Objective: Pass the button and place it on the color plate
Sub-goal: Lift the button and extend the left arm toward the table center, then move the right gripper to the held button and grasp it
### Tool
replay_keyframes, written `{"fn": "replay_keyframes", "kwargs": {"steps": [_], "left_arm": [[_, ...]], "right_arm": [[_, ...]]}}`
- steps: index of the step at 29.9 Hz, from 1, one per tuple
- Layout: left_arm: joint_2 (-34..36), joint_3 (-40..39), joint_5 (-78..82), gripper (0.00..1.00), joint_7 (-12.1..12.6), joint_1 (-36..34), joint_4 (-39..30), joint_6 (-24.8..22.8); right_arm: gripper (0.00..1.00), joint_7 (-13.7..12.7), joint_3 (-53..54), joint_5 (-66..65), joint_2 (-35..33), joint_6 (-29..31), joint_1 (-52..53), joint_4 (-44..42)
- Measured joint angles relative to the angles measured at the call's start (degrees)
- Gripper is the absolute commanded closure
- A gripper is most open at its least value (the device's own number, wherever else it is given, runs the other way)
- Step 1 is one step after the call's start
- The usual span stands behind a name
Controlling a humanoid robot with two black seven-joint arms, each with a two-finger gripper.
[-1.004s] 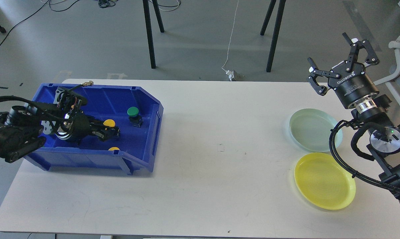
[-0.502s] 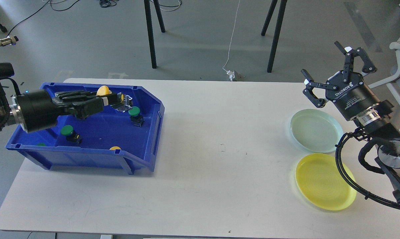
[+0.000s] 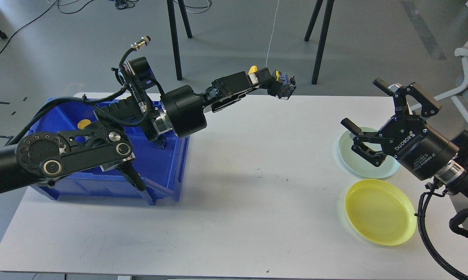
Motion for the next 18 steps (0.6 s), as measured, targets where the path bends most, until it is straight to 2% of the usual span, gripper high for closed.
{"fn": "replay_keyframes", "kwargs": {"steps": [8,14,18], "left_arm": [[-1.66,-0.96,0.10,0.97,0.00,1.76,1.10,-0.09],[-1.83,-0.99,0.10,0.97,0.00,1.78,1.16,-0.09],[-1.84,-0.99,0.11,0.97,0.00,1.84,1.16,-0.14]], "right_arm": [[0.01,0.10,-5.23,-0.06,2.92,0.04,2.89,-0.58],[0.01,0.17,-12.62,0.65,3.61,0.04,11.00,-2.66],[0.01,1.15,-15.70,0.96,4.91,0.04,15.36,-5.45]]}}
